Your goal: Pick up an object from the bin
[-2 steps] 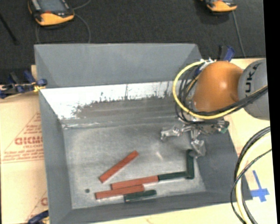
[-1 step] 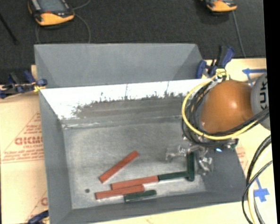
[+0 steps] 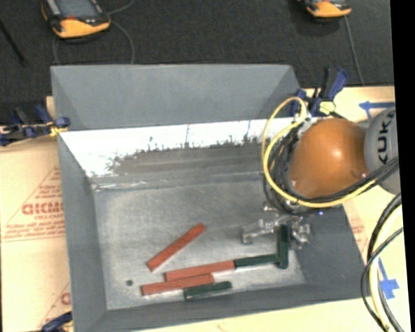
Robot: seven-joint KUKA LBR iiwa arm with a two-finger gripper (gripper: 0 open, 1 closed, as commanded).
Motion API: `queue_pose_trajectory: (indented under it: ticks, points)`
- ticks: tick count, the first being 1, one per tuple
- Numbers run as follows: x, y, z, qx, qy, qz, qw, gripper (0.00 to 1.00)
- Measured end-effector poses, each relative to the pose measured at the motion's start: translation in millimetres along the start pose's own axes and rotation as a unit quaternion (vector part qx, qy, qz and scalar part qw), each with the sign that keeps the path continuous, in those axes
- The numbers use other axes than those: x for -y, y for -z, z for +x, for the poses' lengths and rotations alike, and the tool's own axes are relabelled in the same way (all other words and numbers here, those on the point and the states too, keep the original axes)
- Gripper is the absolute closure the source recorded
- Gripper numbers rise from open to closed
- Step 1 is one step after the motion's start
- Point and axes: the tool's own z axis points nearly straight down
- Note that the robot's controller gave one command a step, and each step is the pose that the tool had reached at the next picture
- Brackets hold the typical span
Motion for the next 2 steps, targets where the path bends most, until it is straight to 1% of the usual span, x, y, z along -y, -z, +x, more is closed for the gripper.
queue_pose_trajectory:
  ticks: [1,2]
  points:
    - [0,1,0.5,0.0004,-0.003,0.000,1.0000,1.00]
    - [-1,173,-11.5,-0.0011,0.024,0.005,0.9997,1.00]
